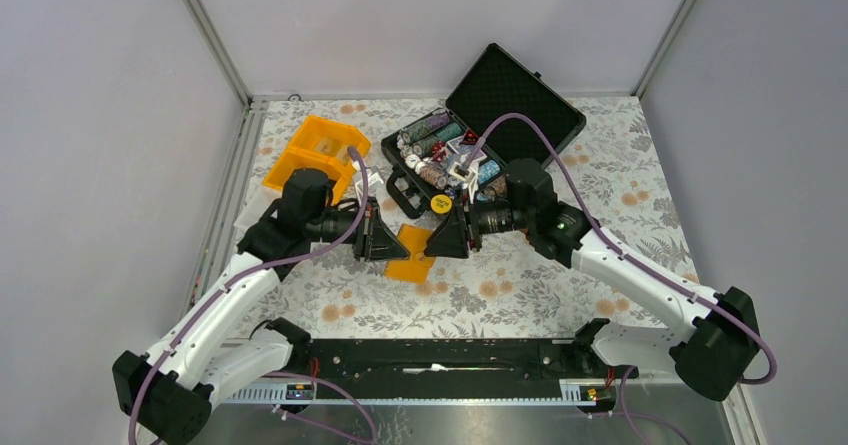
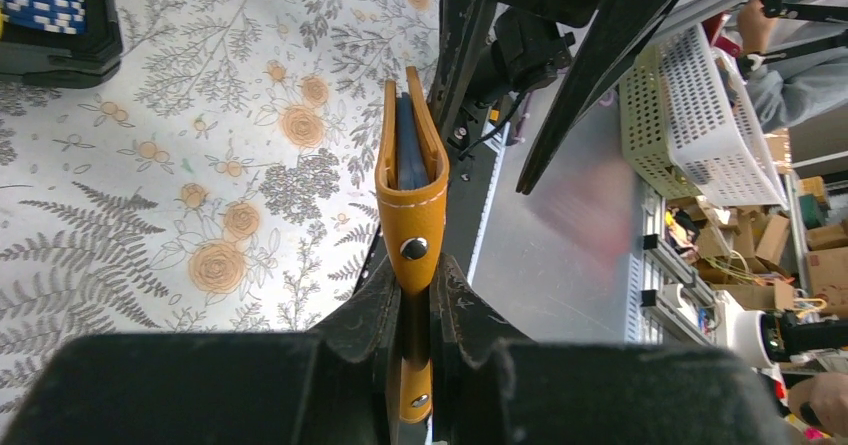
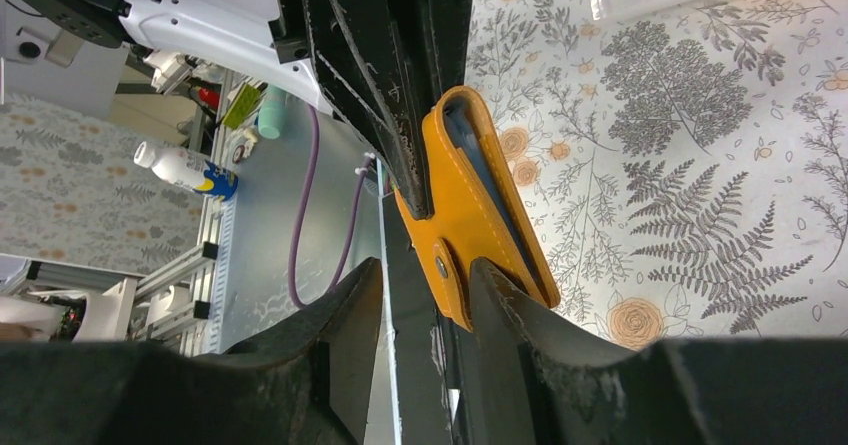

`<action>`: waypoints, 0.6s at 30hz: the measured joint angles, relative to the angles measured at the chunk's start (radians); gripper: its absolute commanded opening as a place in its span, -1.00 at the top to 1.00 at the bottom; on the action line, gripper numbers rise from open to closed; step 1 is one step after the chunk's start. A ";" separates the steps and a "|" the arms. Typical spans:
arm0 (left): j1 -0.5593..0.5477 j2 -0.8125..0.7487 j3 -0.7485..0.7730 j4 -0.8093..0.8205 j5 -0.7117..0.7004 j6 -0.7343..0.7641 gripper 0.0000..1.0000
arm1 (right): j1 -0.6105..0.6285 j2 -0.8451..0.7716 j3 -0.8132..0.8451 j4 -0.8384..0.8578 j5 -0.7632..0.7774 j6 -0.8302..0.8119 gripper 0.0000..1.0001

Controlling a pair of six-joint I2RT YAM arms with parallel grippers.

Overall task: Put the credit cards into the card holder
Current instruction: Open the card holder at the center of the board.

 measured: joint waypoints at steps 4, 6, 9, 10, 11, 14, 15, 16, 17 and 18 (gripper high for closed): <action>0.012 -0.007 -0.029 0.045 0.047 -0.024 1.00 | 0.002 0.003 0.000 -0.009 -0.029 -0.009 0.10; 0.018 -0.014 -0.041 0.069 0.065 -0.040 1.00 | 0.004 0.003 0.000 -0.010 -0.041 -0.009 0.10; 0.026 -0.019 -0.048 0.098 0.085 -0.059 1.00 | 0.011 0.006 0.000 -0.013 -0.058 -0.012 0.11; 0.028 -0.021 -0.049 0.104 0.090 -0.063 1.00 | 0.015 0.010 0.000 -0.016 -0.061 -0.014 0.11; 0.029 -0.021 -0.050 0.106 0.093 -0.065 1.00 | 0.017 0.011 0.000 -0.017 -0.062 -0.016 0.11; 0.036 -0.021 -0.053 0.111 0.099 -0.071 1.00 | 0.020 0.014 0.000 -0.018 -0.062 -0.020 0.11; 0.038 -0.021 -0.053 0.111 0.102 -0.072 1.00 | 0.021 0.014 -0.001 -0.018 -0.062 -0.021 0.12; 0.040 -0.023 -0.053 0.111 0.103 -0.073 1.00 | 0.022 0.014 -0.001 -0.018 -0.062 -0.021 0.14; 0.042 -0.024 -0.053 0.112 0.105 -0.073 1.00 | 0.023 0.014 -0.002 -0.018 -0.062 -0.023 0.16; 0.044 -0.027 -0.053 0.113 0.105 -0.075 1.00 | 0.023 0.014 -0.003 -0.018 -0.062 -0.023 0.17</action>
